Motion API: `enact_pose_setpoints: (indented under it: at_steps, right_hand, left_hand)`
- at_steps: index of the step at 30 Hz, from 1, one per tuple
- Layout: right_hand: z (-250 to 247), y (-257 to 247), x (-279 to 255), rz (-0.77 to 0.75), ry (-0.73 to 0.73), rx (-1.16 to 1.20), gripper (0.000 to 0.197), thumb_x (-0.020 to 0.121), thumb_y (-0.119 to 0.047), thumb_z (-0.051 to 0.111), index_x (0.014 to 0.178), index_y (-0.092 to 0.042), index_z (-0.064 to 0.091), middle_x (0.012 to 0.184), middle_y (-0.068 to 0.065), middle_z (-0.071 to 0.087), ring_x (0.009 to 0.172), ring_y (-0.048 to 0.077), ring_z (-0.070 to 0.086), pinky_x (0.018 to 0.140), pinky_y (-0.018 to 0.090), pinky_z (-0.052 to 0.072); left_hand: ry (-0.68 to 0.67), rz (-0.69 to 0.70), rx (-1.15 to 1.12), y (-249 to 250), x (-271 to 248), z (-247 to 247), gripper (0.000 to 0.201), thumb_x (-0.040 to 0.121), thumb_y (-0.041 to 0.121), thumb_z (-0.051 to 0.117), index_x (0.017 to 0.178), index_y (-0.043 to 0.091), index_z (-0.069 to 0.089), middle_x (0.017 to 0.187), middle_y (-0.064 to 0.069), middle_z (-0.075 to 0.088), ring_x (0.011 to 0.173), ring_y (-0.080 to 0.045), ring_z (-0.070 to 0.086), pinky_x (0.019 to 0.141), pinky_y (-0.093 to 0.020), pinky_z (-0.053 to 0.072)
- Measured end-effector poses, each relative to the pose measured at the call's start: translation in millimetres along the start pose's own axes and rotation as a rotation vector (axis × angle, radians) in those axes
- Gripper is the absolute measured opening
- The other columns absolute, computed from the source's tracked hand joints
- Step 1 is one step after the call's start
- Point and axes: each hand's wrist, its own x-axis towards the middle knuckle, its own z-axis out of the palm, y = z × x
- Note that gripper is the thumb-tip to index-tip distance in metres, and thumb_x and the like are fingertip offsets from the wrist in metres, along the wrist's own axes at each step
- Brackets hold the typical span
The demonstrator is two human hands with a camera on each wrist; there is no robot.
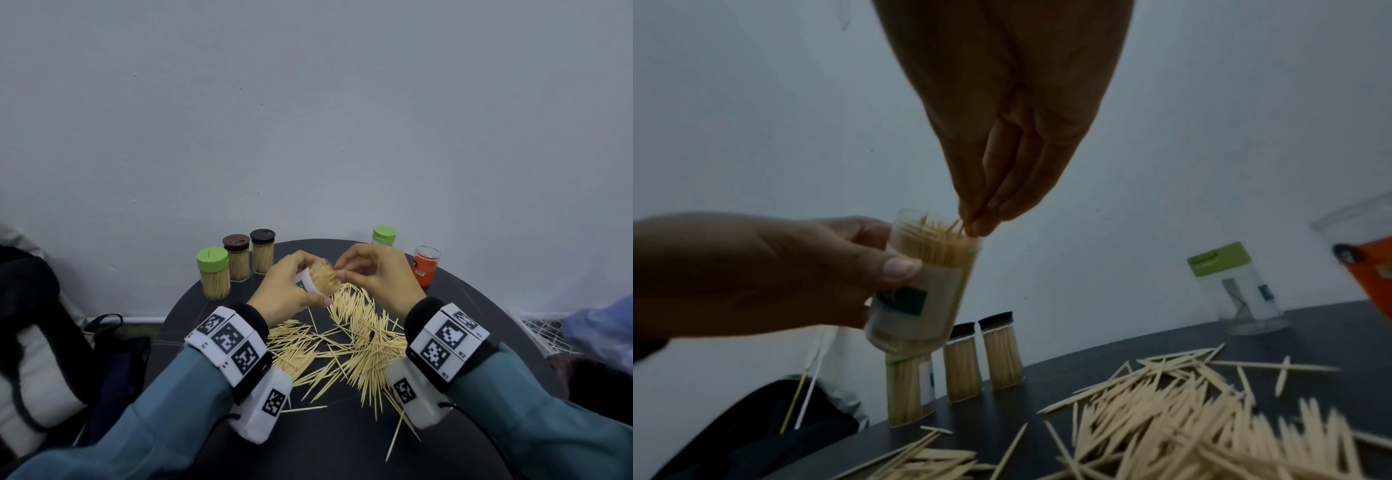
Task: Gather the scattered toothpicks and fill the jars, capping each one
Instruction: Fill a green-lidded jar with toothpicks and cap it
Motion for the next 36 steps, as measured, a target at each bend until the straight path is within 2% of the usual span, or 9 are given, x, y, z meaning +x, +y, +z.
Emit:
enact_pose_setpoints:
  at_steps: [3, 7, 13, 18, 22, 24, 27, 29, 36]
  right_hand:
    - [-2.3, -0.4, 2.2, -0.013, 0.041, -0.083, 0.007, 0.078, -0.010, 0.073, 0.084, -0.009, 0.070, 0.077, 0.002, 0.071, 0.063, -0.006, 0.061, 0.063, 0.005, 0.047]
    - [0.6, -0.6, 4.2, -0.026, 0.012, -0.196, 0.009, 0.078, -0.017, 0.073, 0.082, -0.009, 0.071, 0.066, -0.010, 0.061, 0.057, -0.005, 0.054, 0.061, 0.008, 0.045]
    - [5.1, 0.9, 3.8, 0.018, -0.079, -0.090, 0.013, 0.079, -0.021, 0.071, 0.083, -0.009, 0.073, 0.074, 0.001, 0.069, 0.068, 0.006, 0.059, 0.065, 0.016, 0.046]
    - [0.5, 4.1, 3.1, 0.030, -0.061, -0.065, 0.014, 0.082, -0.021, 0.068, 0.091, -0.012, 0.073, 0.079, -0.002, 0.070, 0.065, -0.005, 0.058, 0.063, 0.007, 0.043]
    - [-11.3, 15.8, 2.3, 0.185, 0.027, -0.020, 0.013, 0.087, -0.022, 0.063, 0.091, -0.011, 0.068, 0.077, -0.003, 0.066, 0.071, 0.006, 0.060, 0.066, 0.014, 0.047]
    - [-17.1, 27.0, 3.8, 0.332, -0.122, -0.206, 0.019, 0.087, -0.025, 0.062, 0.096, -0.009, 0.065, 0.084, -0.001, 0.065, 0.080, 0.010, 0.060, 0.070, 0.016, 0.047]
    - [-16.8, 36.1, 4.2, 0.586, -0.422, -0.537, 0.046, 0.085, -0.038, 0.062, 0.114, -0.003, 0.059, 0.108, 0.009, 0.064, 0.096, 0.018, 0.058, 0.079, 0.026, 0.046]
    - [-11.0, 38.1, 4.3, 0.677, -0.495, -0.641, 0.059, 0.087, -0.043, 0.059, 0.126, 0.000, 0.048, 0.121, 0.011, 0.058, 0.109, 0.022, 0.056, 0.080, 0.026, 0.043]
    - [17.0, 49.9, 28.6, 0.824, -0.472, -0.679, 0.074, 0.086, -0.056, 0.052, 0.137, -0.005, 0.038, 0.136, 0.012, 0.050, 0.122, 0.025, 0.050, 0.100, 0.035, 0.041]
  left_hand:
    - [-0.008, -0.002, -0.016, 1.3, -0.8, 0.3, 0.060, 0.065, 0.010, 0.083, 0.118, 0.014, 0.054, 0.111, -0.002, 0.058, 0.102, -0.016, 0.057, 0.086, -0.027, 0.049]
    - [-0.002, 0.003, -0.023, 1.6, -0.8, 0.3, 0.061, 0.066, 0.010, 0.083, 0.119, 0.014, 0.054, 0.111, -0.001, 0.058, 0.100, -0.015, 0.058, 0.081, -0.024, 0.049]
    - [0.010, -0.017, 0.008, -2.0, 0.5, 0.1, 0.063, 0.065, 0.012, 0.083, 0.120, 0.013, 0.053, 0.114, -0.002, 0.056, 0.103, -0.017, 0.057, 0.084, -0.030, 0.051]
    - [-0.003, -0.029, -0.015, -2.4, 1.5, -0.7, 0.063, 0.066, 0.012, 0.082, 0.122, 0.013, 0.052, 0.114, -0.002, 0.057, 0.104, -0.017, 0.056, 0.086, -0.029, 0.048]
    - [-0.013, -0.053, -0.059, -2.9, 1.4, -1.1, 0.063, 0.067, 0.010, 0.082, 0.122, 0.012, 0.052, 0.112, -0.001, 0.059, 0.103, -0.018, 0.059, 0.088, -0.029, 0.049]
    - [-0.014, -0.060, -0.066, -2.4, 1.5, -0.6, 0.063, 0.066, 0.010, 0.082, 0.122, 0.012, 0.052, 0.112, -0.001, 0.060, 0.103, -0.018, 0.059, 0.089, -0.030, 0.050]
    - [-0.024, -0.064, -0.074, -0.7, 1.6, 0.7, 0.063, 0.067, 0.009, 0.082, 0.122, 0.012, 0.051, 0.113, -0.002, 0.060, 0.103, -0.018, 0.060, 0.090, -0.031, 0.051]
    - [-0.036, -0.064, -0.083, 0.6, 1.6, 1.2, 0.063, 0.067, 0.008, 0.081, 0.122, 0.012, 0.051, 0.113, -0.003, 0.060, 0.103, -0.018, 0.060, 0.089, -0.030, 0.051]
    - [-0.032, -0.070, -0.084, -2.3, 2.3, -4.9, 0.063, 0.067, 0.008, 0.082, 0.122, 0.012, 0.051, 0.113, -0.002, 0.060, 0.104, -0.016, 0.059, 0.085, -0.023, 0.049]
